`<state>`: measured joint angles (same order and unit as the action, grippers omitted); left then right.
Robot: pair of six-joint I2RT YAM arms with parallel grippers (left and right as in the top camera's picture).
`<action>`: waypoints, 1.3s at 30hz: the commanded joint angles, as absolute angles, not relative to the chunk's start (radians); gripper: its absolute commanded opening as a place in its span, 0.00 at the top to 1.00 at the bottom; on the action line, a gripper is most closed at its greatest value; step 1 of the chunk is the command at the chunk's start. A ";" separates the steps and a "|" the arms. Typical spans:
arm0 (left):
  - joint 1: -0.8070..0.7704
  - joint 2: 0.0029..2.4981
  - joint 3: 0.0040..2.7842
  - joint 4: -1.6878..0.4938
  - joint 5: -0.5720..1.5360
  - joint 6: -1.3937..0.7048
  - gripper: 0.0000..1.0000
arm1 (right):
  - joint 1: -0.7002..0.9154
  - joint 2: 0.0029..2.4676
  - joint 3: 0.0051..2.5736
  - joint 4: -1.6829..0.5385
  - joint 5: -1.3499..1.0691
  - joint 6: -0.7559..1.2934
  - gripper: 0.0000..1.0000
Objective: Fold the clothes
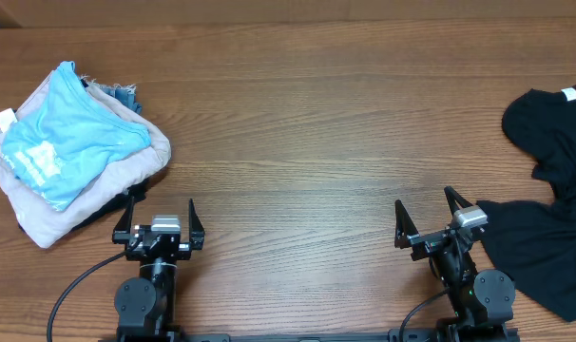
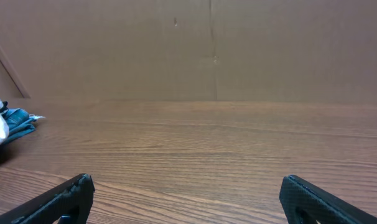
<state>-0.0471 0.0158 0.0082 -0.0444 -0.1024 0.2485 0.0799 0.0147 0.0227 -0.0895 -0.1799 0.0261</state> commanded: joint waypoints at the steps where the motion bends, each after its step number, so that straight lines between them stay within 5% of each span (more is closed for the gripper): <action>1: -0.053 0.011 0.005 -0.038 -0.074 0.315 0.00 | 0.079 0.005 0.016 -0.080 -0.189 0.030 0.00; 12: -0.053 0.011 0.005 -0.025 0.357 0.313 0.00 | 0.079 0.005 0.016 -0.071 -0.252 0.031 0.00; 39: -0.053 0.011 0.005 -0.044 0.412 0.239 0.00 | 0.079 0.005 0.016 -0.072 -0.294 0.129 0.00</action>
